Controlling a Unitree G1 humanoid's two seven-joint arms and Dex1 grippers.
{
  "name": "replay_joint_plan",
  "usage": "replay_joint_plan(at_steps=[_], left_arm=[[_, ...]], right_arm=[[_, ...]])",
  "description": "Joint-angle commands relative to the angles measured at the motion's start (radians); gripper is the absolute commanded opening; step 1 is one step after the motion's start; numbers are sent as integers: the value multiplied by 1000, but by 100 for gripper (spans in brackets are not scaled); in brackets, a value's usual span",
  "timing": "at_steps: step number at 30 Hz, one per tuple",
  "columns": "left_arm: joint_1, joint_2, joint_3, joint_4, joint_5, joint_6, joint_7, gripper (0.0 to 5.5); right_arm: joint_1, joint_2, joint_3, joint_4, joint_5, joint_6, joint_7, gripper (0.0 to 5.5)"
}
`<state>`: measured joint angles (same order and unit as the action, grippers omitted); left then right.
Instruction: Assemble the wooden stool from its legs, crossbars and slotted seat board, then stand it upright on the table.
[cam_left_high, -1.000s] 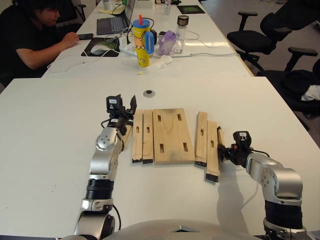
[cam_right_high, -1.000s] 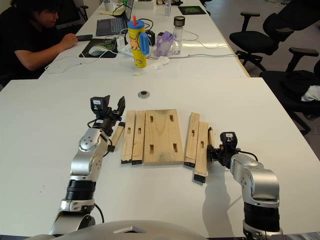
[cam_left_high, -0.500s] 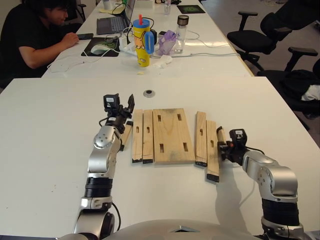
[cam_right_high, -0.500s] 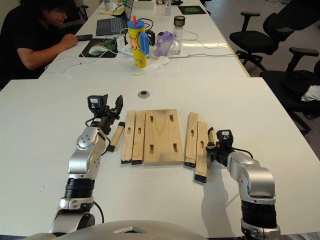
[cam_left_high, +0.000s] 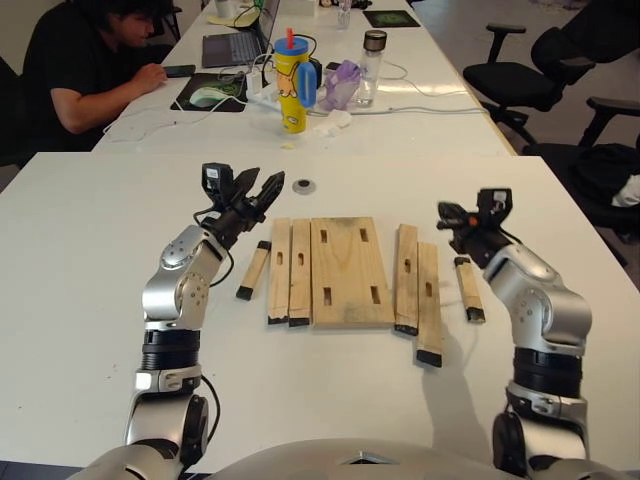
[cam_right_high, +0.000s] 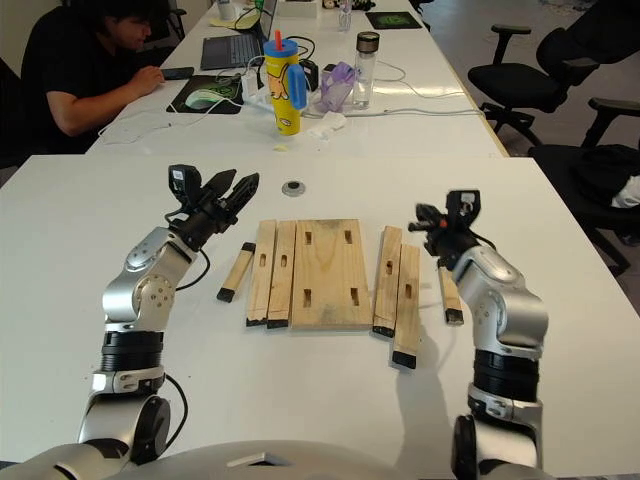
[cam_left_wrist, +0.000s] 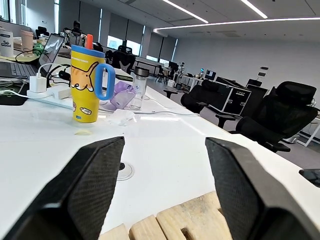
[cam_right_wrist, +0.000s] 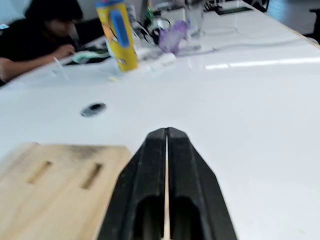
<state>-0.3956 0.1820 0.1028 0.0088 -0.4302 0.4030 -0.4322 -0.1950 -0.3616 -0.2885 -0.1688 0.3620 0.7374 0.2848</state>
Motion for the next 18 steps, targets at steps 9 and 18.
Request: replay_joint_plan(at_steps=[9,18], left_arm=[[61,-39,-47,-34,27,11,58,302],[62,-43,-55,-27,28,13,55,302]], right_arm=[[283,72,2,-218,-43,136,-146,189],[285,40,34,-167,-80,146,-144,219]])
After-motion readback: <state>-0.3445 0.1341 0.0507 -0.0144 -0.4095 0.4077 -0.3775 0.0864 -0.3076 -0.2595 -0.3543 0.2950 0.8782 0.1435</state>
